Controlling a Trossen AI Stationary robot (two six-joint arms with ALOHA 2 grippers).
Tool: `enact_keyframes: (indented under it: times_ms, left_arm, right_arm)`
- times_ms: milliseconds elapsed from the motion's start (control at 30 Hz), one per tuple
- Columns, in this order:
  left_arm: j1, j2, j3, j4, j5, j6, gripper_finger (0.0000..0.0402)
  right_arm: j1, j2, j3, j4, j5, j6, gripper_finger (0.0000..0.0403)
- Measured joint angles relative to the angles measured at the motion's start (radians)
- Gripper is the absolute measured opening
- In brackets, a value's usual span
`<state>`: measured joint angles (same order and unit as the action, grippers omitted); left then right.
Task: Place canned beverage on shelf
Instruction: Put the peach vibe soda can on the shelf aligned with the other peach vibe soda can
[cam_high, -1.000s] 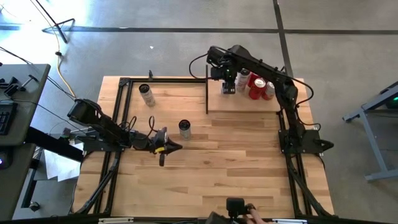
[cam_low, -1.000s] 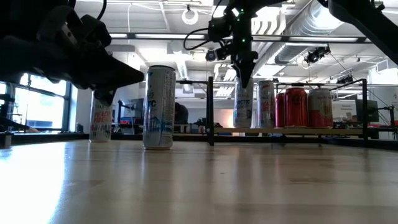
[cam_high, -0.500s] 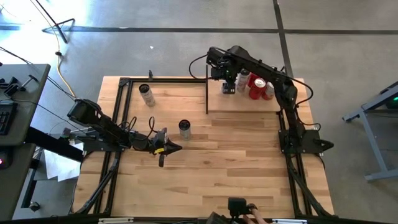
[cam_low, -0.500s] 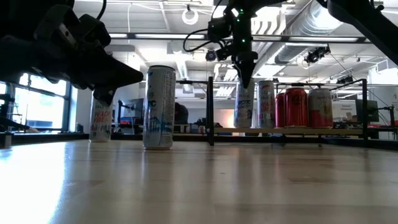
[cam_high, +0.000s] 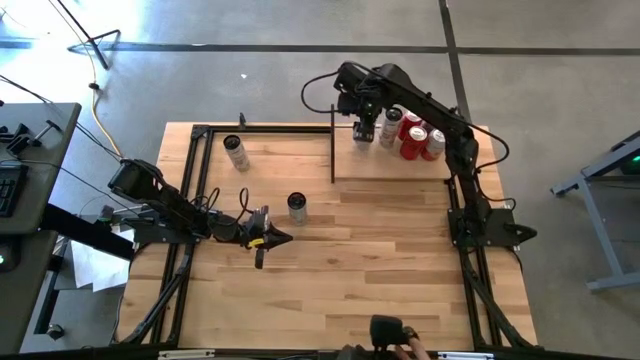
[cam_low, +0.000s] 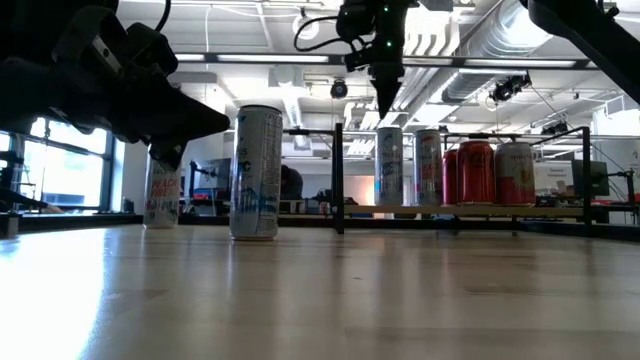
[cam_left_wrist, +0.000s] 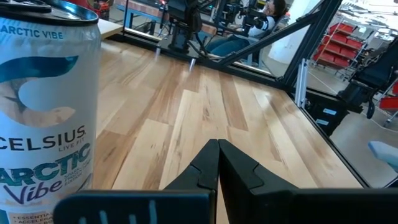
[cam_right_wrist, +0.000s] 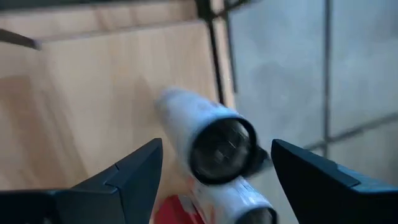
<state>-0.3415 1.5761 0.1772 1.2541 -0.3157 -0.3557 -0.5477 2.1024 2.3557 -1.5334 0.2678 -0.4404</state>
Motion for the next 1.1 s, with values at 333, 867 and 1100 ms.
enact_keyframes:
  times_ms: [333, 867, 1100]
  left_arm:
    - [0.0, 0.0, 0.0, 0.002, -0.006, 0.003, 0.0]
    - [0.036, -0.003, 0.001, 0.031, -0.009, 0.023, 0.0]
    - [0.047, -0.082, 0.001, 0.019, 0.059, 0.085, 0.0]
  right_arm:
    - [0.019, -0.066, -0.038, 0.024, -0.026, 0.112, 0.012]
    - [0.143, -0.621, -1.061, 1.026, -0.22, 0.13, 0.0002]
    - [0.324, -0.83, -1.503, 1.461, -0.151, 0.255, 0.0001]
